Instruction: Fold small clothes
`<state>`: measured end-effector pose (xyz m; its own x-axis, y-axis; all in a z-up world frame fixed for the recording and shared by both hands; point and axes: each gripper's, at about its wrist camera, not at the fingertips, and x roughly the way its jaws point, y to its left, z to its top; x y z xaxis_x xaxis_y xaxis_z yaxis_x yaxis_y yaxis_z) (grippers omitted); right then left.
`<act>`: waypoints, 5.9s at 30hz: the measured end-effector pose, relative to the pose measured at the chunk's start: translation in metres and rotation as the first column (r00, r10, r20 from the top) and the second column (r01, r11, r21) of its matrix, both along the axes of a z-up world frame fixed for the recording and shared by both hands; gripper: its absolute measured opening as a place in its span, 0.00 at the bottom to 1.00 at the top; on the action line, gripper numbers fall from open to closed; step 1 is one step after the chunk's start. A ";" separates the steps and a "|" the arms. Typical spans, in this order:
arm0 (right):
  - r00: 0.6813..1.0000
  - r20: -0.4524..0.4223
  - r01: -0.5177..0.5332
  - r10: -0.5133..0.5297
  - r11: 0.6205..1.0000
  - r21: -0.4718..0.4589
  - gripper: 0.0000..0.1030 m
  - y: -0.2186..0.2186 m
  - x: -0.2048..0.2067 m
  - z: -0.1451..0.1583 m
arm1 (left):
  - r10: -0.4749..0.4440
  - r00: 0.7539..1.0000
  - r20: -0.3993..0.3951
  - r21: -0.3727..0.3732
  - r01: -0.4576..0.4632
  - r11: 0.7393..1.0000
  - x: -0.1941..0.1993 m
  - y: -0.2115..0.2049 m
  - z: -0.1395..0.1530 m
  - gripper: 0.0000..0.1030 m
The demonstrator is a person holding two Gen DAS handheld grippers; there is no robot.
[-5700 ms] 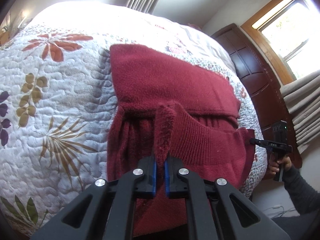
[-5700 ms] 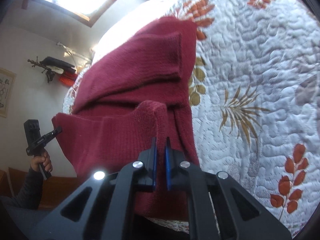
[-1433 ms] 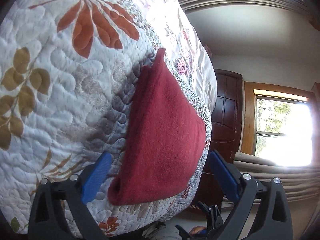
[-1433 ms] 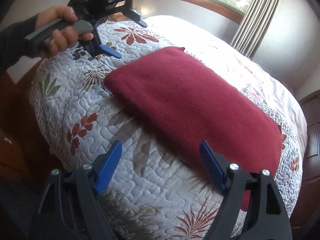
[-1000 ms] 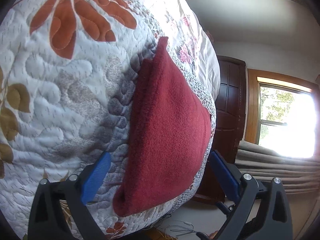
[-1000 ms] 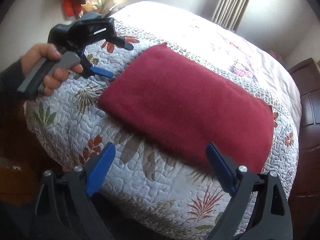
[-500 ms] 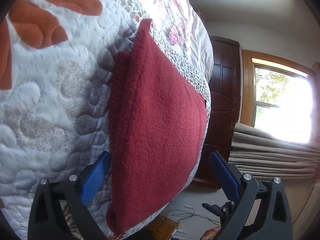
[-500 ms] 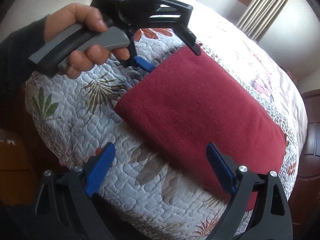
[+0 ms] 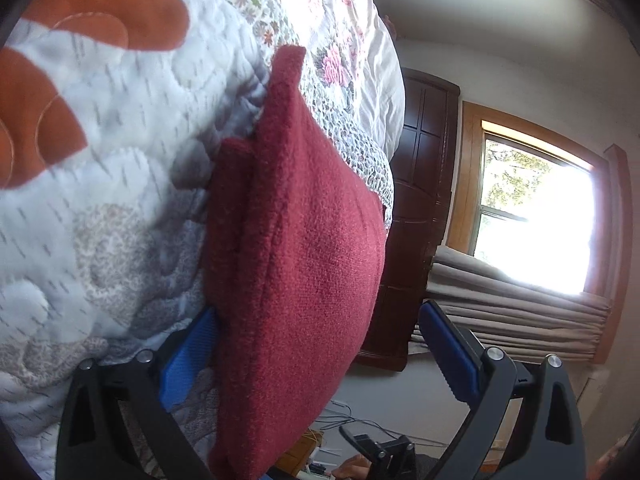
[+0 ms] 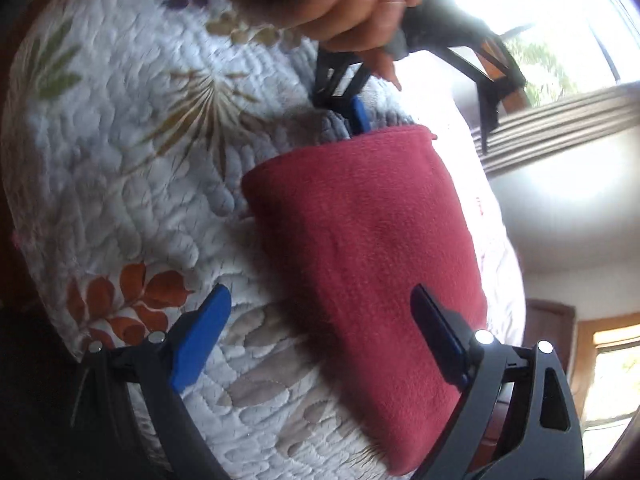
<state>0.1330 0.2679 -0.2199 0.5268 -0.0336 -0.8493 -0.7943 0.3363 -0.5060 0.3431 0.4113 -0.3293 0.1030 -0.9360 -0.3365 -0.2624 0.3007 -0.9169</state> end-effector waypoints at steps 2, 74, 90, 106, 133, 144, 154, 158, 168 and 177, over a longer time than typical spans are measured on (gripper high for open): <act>0.999 0.030 -0.038 0.039 0.999 -0.035 0.87 0.003 -0.004 -0.010 | 0.007 1.000 0.001 -0.019 -0.007 1.000 -0.001 0.002 -0.002 0.96; 0.886 -0.080 0.415 -0.457 0.702 0.579 0.16 -0.146 0.107 0.179 | -0.206 0.965 0.164 0.321 0.145 0.936 0.056 -0.144 0.205 0.19; 0.794 -0.198 0.542 -0.575 0.521 0.659 0.16 -0.240 0.113 0.172 | -0.330 0.936 0.123 0.457 0.242 0.856 0.073 -0.257 0.215 0.19; 0.707 -0.375 0.640 -0.600 0.316 0.700 0.16 -0.337 0.105 0.133 | -0.430 0.903 0.008 0.633 0.328 0.701 0.074 -0.361 0.186 0.19; 0.442 -0.834 0.851 -0.329 -0.139 0.506 0.21 -0.468 0.094 -0.006 | -0.451 0.892 -0.036 0.832 0.278 0.481 0.073 -0.472 0.139 0.52; 0.403 -0.915 0.897 -0.024 -0.189 0.399 0.58 -0.518 0.090 -0.040 | -0.515 0.817 0.259 0.776 0.142 0.614 -0.002 -0.396 0.221 0.80; 0.352 -0.932 0.936 0.081 -0.032 0.351 0.77 -0.498 0.140 -0.059 | -0.540 0.781 0.312 0.733 0.164 0.660 -0.100 -0.362 0.197 0.80; 0.318 -0.942 0.948 0.112 -0.049 0.314 0.17 -0.499 0.143 -0.061 | -0.500 0.802 0.327 0.706 0.145 0.694 -0.098 -0.359 0.197 0.80; 0.278 -0.960 0.959 0.020 -0.065 0.276 0.12 -0.529 0.118 -0.079 | -0.530 0.784 0.322 0.609 0.257 0.750 -0.090 -0.384 0.182 0.79; 0.382 -0.923 0.914 -0.056 -0.127 0.386 0.39 -0.548 0.153 -0.033 | -0.558 0.798 0.227 0.589 0.344 0.731 -0.100 -0.395 0.126 0.78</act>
<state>0.2863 -0.2797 -0.2525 0.2878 0.8161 -0.5012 0.0741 0.5028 0.8612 0.2435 0.0162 -0.2035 -0.0735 -0.6101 -0.7889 0.3474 0.7258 -0.5937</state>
